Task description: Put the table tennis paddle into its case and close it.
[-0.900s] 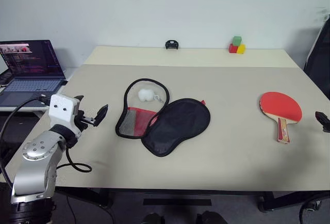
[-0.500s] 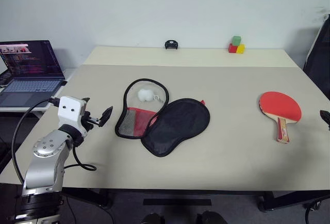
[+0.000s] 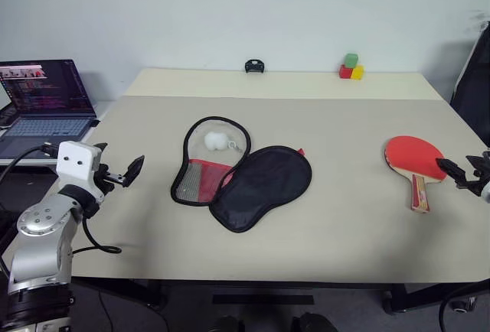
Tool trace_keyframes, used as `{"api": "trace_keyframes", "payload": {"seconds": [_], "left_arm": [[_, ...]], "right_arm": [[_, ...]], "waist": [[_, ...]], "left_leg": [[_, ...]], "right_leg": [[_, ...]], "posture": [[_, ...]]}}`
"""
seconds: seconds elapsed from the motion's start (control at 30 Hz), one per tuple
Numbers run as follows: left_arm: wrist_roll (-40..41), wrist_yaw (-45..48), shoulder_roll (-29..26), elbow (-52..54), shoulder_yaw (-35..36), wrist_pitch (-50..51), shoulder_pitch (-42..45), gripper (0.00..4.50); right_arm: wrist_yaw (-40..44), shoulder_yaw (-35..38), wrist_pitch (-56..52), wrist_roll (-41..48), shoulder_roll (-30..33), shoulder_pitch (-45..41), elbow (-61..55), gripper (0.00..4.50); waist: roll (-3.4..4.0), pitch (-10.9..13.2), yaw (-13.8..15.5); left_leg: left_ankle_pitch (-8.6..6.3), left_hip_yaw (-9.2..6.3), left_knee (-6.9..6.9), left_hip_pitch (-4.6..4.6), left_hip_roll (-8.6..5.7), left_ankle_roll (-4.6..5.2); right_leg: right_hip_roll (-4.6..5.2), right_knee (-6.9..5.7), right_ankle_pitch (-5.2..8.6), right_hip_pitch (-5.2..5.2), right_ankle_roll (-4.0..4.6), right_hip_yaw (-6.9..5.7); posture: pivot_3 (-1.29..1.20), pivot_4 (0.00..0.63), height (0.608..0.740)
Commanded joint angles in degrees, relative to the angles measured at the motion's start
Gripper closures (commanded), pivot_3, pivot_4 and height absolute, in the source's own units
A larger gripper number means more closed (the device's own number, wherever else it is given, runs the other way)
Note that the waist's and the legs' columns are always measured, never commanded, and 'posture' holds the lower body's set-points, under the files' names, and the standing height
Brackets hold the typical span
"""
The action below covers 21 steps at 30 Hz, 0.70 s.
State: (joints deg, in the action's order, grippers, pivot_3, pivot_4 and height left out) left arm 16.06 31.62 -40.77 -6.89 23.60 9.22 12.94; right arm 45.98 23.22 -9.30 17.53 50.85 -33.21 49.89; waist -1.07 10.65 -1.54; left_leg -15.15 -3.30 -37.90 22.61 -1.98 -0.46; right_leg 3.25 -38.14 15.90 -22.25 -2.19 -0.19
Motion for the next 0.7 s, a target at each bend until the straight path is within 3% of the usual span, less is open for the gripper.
{"api": "trace_keyframes", "payload": {"seconds": [0.03, 0.1, 0.23, 0.7], "left_arm": [[1.0, 0.62, -1.2, 0.29, 2.29, -1.63, 0.23, 0.0], [0.91, 0.79, -1.14, 0.21, 2.39, -1.66, 0.29, 0.0], [1.69, 1.73, -1.96, 0.78, 2.5, 0.33, 0.35, 0.0], [9.01, 15.8, -2.4, 0.45, -4.54, 10.07, 8.11, 0.0]], "right_arm": [[0.11, 1.03, -1.24, 1.45, 0.54, 0.6, -4.51, 0.03], [-0.09, 1.18, -1.79, 1.57, 0.46, 1.01, -5.36, 0.03], [7.33, -3.35, -10.39, 5.34, -1.96, 5.36, -20.17, 0.03], [3.09, -7.58, -40.87, 18.13, -5.96, 10.83, -54.31, 0.03]], "waist": [[0.0, 0.0, 0.08], [0.0, 0.0, 0.14], [0.0, 0.0, 0.05], [0.03, -0.01, 0.58]], "left_leg": [[0.0, -0.01, 0.0, 0.01, 0.0, 0.0], [0.0, -0.02, -0.01, 0.02, 0.0, 0.0], [-0.01, -0.05, -0.01, 0.01, 0.06, -0.01], [-0.01, 0.01, -0.09, -0.06, 0.06, -0.01]], "right_leg": [[0.0, 0.01, 0.0, 0.0, 0.0, -0.01], [0.0, 0.01, 0.0, 0.0, 0.0, 0.0], [-0.02, -0.01, 0.0, -0.01, 0.0, -0.03], [-0.03, -0.29, 0.0, -0.08, 0.02, 0.1]], "posture": [[0.0, 0.15, 0.74], [0.0, 0.15, 0.74], [0.0, 0.15, 0.74], [0.0, 0.15, 0.74]]}}
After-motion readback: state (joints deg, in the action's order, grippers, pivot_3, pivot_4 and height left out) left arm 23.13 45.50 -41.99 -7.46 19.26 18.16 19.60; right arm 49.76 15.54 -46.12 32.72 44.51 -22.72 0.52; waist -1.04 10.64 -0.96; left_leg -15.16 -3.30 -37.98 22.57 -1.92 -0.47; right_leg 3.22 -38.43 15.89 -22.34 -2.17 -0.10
